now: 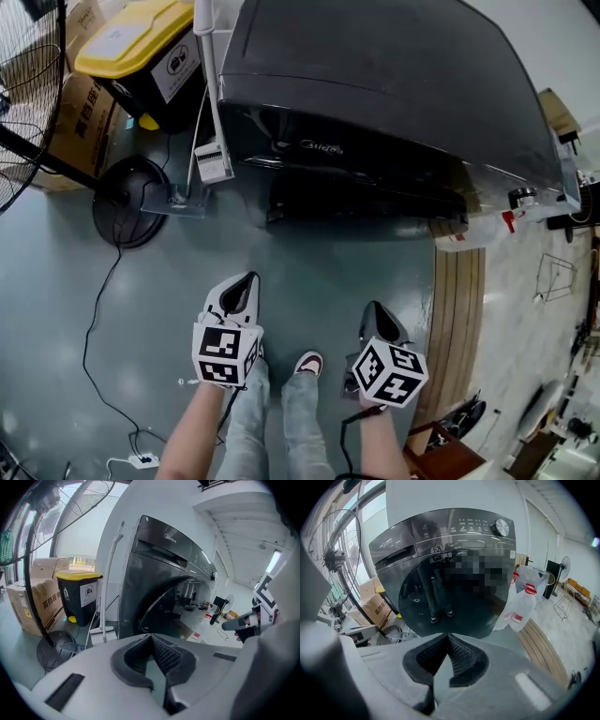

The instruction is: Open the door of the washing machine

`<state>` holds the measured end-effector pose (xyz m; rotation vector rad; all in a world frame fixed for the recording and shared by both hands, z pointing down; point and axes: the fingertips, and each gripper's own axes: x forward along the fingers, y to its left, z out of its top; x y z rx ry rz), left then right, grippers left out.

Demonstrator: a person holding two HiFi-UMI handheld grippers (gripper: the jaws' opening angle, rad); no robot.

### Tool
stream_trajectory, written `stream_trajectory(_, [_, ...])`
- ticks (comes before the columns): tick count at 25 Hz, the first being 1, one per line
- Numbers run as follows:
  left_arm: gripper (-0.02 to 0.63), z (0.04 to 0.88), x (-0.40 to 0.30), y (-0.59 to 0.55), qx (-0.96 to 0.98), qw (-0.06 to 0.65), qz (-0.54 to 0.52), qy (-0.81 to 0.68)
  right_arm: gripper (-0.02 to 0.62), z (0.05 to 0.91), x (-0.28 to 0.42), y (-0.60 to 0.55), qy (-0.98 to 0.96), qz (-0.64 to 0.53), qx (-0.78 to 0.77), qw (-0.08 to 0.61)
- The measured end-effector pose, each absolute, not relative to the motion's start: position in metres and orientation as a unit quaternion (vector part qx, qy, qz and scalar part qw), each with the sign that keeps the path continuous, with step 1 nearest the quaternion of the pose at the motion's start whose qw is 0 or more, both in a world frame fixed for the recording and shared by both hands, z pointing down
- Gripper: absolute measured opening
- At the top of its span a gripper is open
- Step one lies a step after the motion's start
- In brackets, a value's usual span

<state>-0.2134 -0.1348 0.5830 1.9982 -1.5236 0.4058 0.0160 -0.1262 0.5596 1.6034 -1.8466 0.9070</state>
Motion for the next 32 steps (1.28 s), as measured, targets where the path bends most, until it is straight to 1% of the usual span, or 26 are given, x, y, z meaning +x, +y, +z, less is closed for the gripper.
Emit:
stream_trajectory(24, [0.004, 0.573, -0.215, -0.169, 0.802, 0.267, 0.187, -0.500, 0.005, 0.564, 0.018, -0.126, -0.656, 0.370, 0.613, 0.239])
stream_trajectory(25, [0.043, 0.572, -0.214, -0.171, 0.805, 0.268, 0.188, -0.494, 0.005, 0.565, 0.019, -0.126, -0.654, 0.371, 0.614, 0.239])
stream_trajectory(26, [0.136, 0.573, -0.213, -0.173, 0.808, 0.269, 0.189, -0.488, 0.005, 0.565, 0.020, -0.126, -0.653, 0.372, 0.616, 0.238])
stream_trajectory(32, [0.144, 0.571, -0.205, -0.184, 0.826, 0.249, 0.210, -0.460, 0.005, 0.566, 0.023, -0.126, -0.646, 0.376, 0.621, 0.236])
